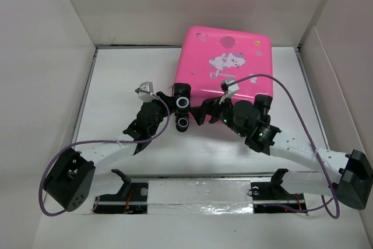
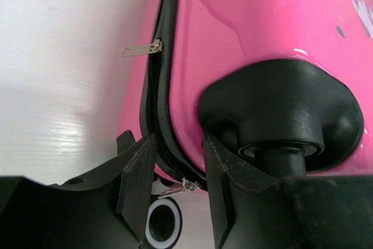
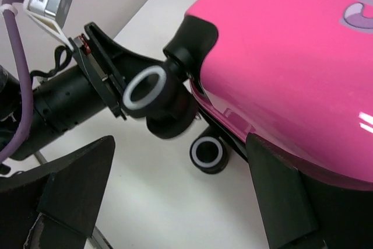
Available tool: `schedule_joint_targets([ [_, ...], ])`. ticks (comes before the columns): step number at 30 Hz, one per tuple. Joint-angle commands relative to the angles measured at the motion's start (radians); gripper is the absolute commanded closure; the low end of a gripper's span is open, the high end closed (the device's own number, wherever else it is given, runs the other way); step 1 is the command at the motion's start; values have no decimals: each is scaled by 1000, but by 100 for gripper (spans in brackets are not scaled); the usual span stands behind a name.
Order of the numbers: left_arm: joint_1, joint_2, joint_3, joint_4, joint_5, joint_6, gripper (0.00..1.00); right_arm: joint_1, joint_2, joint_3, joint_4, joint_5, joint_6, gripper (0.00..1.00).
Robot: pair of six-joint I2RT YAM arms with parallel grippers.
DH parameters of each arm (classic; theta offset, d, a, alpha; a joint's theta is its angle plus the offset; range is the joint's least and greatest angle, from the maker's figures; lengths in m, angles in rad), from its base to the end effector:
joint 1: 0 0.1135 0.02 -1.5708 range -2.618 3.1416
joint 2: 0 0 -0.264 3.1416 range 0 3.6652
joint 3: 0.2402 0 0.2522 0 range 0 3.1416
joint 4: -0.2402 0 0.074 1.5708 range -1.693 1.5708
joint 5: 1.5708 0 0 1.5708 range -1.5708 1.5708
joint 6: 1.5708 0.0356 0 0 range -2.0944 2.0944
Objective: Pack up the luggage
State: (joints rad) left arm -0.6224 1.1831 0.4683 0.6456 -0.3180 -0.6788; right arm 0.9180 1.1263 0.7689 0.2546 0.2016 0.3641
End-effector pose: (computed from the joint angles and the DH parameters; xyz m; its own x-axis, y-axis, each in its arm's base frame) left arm 0.2113 -0.1379 0.2352 -0.2323 -0.5673 -0.7900 0.1985 0.7675 -0.6095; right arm 0.1668 0.2064 0.3112 -0.2923 0.1921 -0.9368 -0.5920 0.7330 0.3350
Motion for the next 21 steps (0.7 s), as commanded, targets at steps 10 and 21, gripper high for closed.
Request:
schedule_joint_targets([
  [10, -120, 81, 122, 126, 155, 25, 65, 10, 15, 66, -86, 39, 10, 0],
  [21, -165, 151, 110, 229, 214, -10, 65, 10, 76, 13, -32, 76, 64, 1],
])
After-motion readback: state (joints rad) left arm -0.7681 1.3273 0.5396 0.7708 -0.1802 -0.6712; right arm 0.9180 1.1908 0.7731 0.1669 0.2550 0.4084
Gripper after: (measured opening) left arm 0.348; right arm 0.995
